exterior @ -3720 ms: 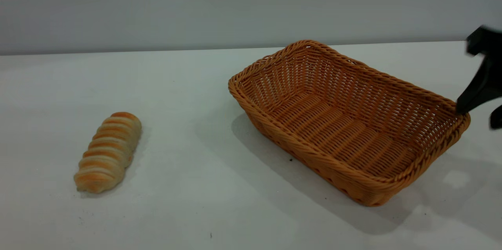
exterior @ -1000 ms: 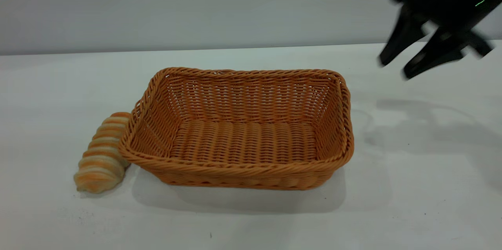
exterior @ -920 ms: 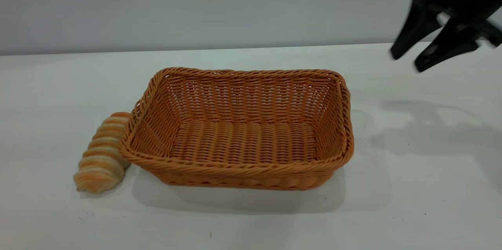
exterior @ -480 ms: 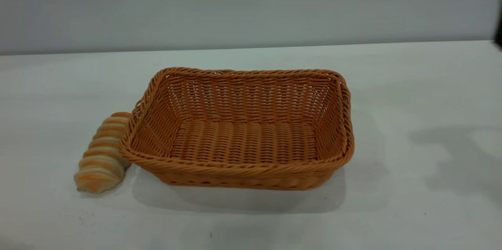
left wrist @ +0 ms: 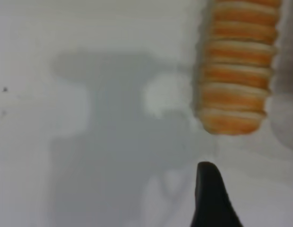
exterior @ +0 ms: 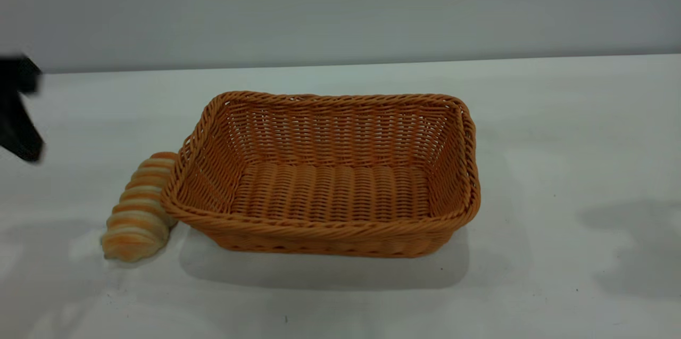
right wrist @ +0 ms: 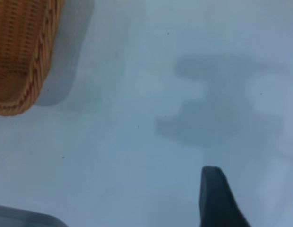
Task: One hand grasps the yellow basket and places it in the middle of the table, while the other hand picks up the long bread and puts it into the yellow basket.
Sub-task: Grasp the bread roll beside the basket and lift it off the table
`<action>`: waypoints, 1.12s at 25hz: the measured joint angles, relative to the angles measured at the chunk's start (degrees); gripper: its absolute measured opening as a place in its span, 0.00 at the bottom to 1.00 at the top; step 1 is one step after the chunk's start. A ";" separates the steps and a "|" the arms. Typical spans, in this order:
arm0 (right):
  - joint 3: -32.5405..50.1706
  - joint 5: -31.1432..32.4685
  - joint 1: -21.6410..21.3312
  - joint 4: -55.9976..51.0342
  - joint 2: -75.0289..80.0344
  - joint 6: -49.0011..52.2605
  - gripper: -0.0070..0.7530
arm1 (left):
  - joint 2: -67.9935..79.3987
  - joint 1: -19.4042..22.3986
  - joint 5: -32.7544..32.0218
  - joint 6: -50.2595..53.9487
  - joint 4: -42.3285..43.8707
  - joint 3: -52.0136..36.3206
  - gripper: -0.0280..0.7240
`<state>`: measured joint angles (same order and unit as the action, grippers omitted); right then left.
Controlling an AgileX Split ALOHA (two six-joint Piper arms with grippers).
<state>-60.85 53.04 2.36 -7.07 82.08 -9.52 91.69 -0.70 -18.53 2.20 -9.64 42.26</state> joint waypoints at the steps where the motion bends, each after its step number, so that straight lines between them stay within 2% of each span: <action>1: 0.02 0.00 0.00 0.00 0.00 0.00 0.58 | 2.49 0.00 2.01 -0.61 -0.80 0.06 0.67; 6: 0.02 -0.06 0.00 -0.17 0.00 0.00 0.58 | 12.21 -0.25 10.51 -3.67 -4.30 0.72 0.67; 13: 0.02 -0.06 0.00 -0.46 0.00 0.00 0.58 | 21.87 -4.66 16.05 -8.27 -4.97 3.49 0.67; 21: 0.02 -0.06 0.00 -0.46 0.00 0.00 0.58 | 30.01 -4.83 22.02 -11.07 -5.10 4.44 0.64; 24: 0.02 -0.09 0.00 -0.65 0.00 0.00 0.58 | 30.38 -5.13 22.28 -11.38 -5.40 4.51 0.49; 28: 0.02 -0.09 0.00 -1.04 0.00 0.00 0.58 | 30.32 -5.30 22.06 -11.59 -5.64 4.62 0.15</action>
<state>-60.83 52.95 2.36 -8.10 82.08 -9.52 122.01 -6.01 3.53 -9.39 -15.28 46.88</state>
